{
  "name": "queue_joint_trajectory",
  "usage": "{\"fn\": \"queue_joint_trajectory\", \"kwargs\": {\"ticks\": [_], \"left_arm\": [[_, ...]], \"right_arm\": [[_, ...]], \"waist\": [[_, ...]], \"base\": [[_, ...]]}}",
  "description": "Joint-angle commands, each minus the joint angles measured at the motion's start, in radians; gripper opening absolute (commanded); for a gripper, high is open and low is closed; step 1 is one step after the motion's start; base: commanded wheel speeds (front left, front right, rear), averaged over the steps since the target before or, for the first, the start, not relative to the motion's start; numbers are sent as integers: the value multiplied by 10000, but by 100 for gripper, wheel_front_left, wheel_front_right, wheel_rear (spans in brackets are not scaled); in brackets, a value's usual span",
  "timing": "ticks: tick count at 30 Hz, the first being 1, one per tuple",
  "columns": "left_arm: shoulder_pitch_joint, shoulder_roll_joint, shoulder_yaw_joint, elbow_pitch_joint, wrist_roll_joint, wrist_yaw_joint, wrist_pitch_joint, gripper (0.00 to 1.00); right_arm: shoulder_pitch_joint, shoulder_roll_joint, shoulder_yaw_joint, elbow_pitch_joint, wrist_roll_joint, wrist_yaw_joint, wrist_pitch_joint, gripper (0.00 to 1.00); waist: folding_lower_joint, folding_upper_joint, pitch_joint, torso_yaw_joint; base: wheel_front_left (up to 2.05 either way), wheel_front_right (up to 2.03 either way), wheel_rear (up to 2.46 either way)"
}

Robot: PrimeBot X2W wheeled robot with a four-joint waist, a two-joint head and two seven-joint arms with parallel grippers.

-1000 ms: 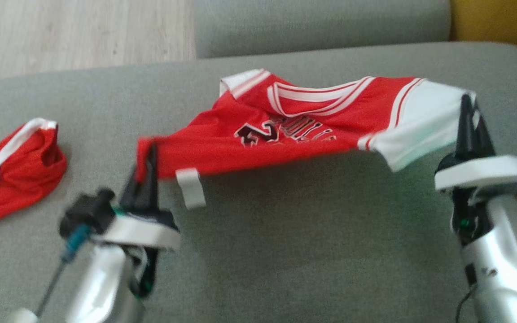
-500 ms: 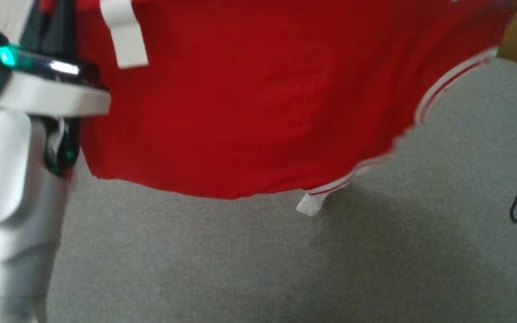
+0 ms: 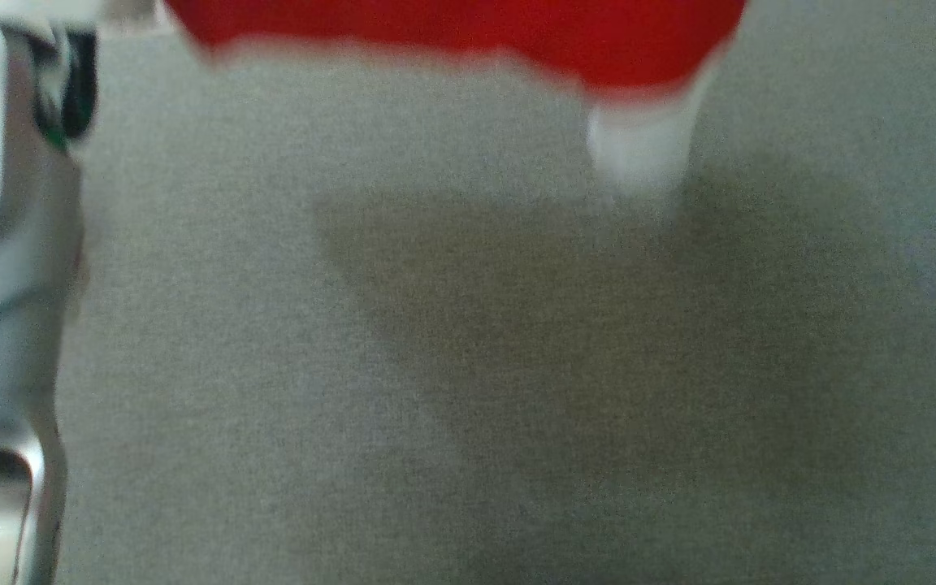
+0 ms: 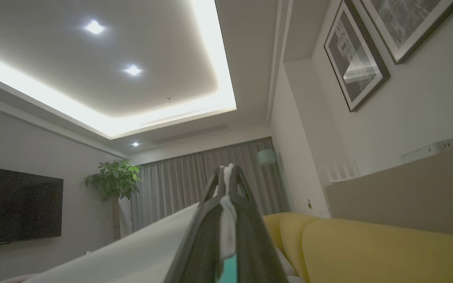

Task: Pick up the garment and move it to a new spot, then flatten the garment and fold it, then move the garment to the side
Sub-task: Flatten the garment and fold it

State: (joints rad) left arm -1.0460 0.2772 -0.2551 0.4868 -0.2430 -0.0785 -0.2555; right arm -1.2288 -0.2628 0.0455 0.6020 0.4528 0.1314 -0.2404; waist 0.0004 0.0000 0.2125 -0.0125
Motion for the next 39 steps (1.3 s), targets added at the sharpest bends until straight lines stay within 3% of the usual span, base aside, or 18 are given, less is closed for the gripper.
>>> {"fn": "queue_joint_trajectory", "kwargs": {"ticks": [1, 5, 11, 20, 28, 35, 39], "left_arm": [[-1100, 331, 615, -581, 141, 187, -51, 0], [-855, -125, 1257, -1147, 43, 169, -58, 0], [1184, -667, 1720, -329, -223, -59, -60, 0], [5992, -1924, 3195, 1061, -742, -326, -61, 0], [8675, -2256, 3948, 416, -538, -439, -62, 0], [9770, -2267, 3450, 140, -890, -466, -62, 0], [10062, -2268, 3280, 58, -1021, -473, -62, 0]], "right_arm": [[-942, -16, -236, -214, -235, -7, -164, 0], [-1035, 43, -517, -117, -269, -7, -207, 0], [881, 43, 285, 313, 13, -7, -211, 0], [5861, -31, 2091, -351, 2272, -7, -197, 0], [9230, -111, 2921, -1596, 3557, -7, 153, 0], [11374, -161, 3314, -2417, 3890, -7, 810, 0], [12034, -215, 3038, -2888, 3932, -7, 992, 0]], "waist": [[-4, 0, 334, -10], [-4, 0, 468, -16], [-4, 0, 429, -175], [-4, 0, 85, -743], [-4, 0, -794, -1081], [-4, 0, -1427, -1069], [-4, 0, -1650, -1031]], "base": [[0, 0, 0], [0, 0, 0], [0, 0, 0], [0, 0, 0], [0, 0, 0], [0, 0, 0], [0, 0, 0]]}}
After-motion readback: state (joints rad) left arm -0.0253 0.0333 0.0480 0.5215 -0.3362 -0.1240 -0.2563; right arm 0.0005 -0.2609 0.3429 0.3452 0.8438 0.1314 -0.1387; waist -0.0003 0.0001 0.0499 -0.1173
